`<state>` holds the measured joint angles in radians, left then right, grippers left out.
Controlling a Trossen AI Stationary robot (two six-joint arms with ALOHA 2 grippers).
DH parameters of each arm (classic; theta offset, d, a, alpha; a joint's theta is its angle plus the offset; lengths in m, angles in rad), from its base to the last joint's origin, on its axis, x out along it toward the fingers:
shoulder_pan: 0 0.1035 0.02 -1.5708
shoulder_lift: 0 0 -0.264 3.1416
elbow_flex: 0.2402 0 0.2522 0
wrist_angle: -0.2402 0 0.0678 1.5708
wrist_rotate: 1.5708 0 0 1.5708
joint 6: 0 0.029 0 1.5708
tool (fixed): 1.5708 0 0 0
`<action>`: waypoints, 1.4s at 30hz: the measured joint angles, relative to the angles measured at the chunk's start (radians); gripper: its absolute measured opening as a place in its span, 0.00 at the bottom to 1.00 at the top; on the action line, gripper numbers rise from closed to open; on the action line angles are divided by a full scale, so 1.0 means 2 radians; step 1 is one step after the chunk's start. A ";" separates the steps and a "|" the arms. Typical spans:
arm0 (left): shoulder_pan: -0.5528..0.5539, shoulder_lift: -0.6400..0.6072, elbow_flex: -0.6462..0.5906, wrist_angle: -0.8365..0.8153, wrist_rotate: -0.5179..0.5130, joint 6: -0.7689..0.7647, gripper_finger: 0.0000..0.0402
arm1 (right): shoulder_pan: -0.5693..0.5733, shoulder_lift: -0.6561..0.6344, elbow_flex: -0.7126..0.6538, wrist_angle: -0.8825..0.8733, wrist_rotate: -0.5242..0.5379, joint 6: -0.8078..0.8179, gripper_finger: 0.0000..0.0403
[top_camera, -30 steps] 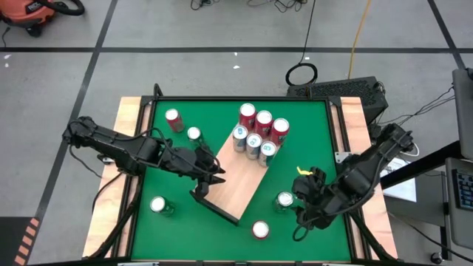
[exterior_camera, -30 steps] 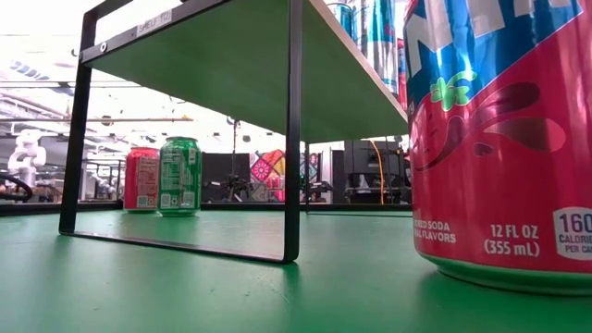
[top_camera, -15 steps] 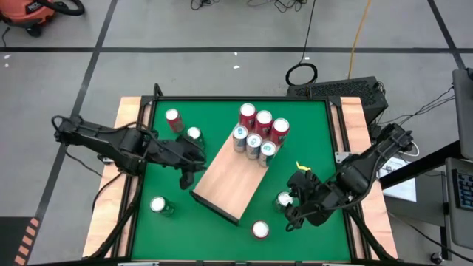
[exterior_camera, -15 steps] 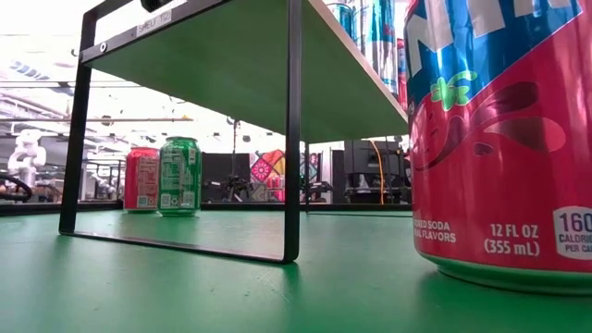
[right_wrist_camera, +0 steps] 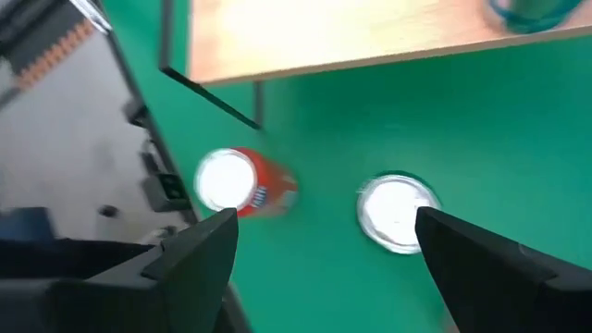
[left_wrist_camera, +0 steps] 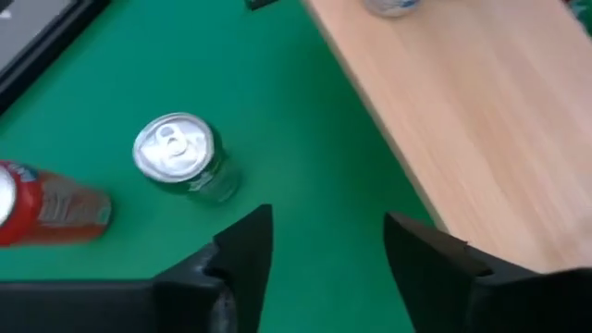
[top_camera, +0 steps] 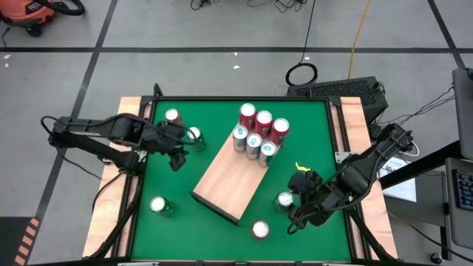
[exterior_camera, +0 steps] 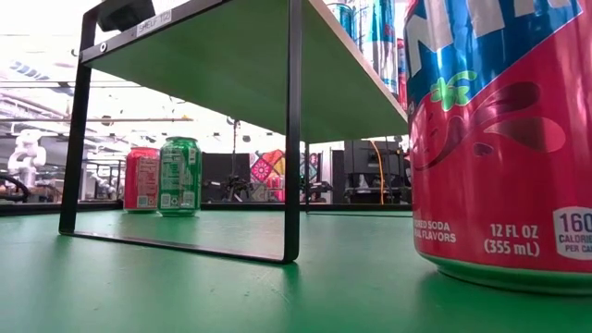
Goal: Sort soda cans
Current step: Move the green soda can to the middle left of the table
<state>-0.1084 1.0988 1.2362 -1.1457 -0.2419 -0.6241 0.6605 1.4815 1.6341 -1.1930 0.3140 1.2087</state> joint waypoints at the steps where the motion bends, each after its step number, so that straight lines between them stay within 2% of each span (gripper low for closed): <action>1: 0.003 0.000 0.000 -0.003 0.001 -0.005 0.55 | 0.000 0.000 0.000 -0.009 0.001 -0.003 0.80; 5: 0.005 -0.001 0.000 -0.016 0.002 -0.024 0.65 | -0.001 0.000 0.000 -0.025 0.013 -0.009 0.80; 8: 0.015 -0.002 0.000 -0.017 0.003 -0.011 0.68 | -0.001 0.000 0.000 -0.026 0.013 -0.009 0.80; 13: 0.071 0.008 0.000 -0.024 -0.009 -0.010 0.68 | -0.001 0.000 0.000 -0.013 0.013 -0.009 0.80; 18: 0.138 0.028 0.000 -0.015 0.019 0.021 0.71 | -0.001 0.000 0.000 -0.007 0.013 0.003 0.80; 23: 0.189 0.065 0.000 -0.010 0.044 0.069 0.85 | -0.001 0.000 0.000 -0.002 0.012 0.018 0.80; 28: 0.216 0.108 -0.001 -0.007 0.092 0.070 0.98 | -0.001 0.000 0.000 0.008 0.012 0.018 0.80; 42: 0.250 0.200 -0.001 0.007 0.091 0.113 0.96 | -0.001 0.000 0.000 0.008 0.012 0.018 0.80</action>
<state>0.3919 1.4990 1.2346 -1.1319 -0.0603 -0.3989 0.6579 1.4815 1.6341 -1.1767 0.3382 1.2453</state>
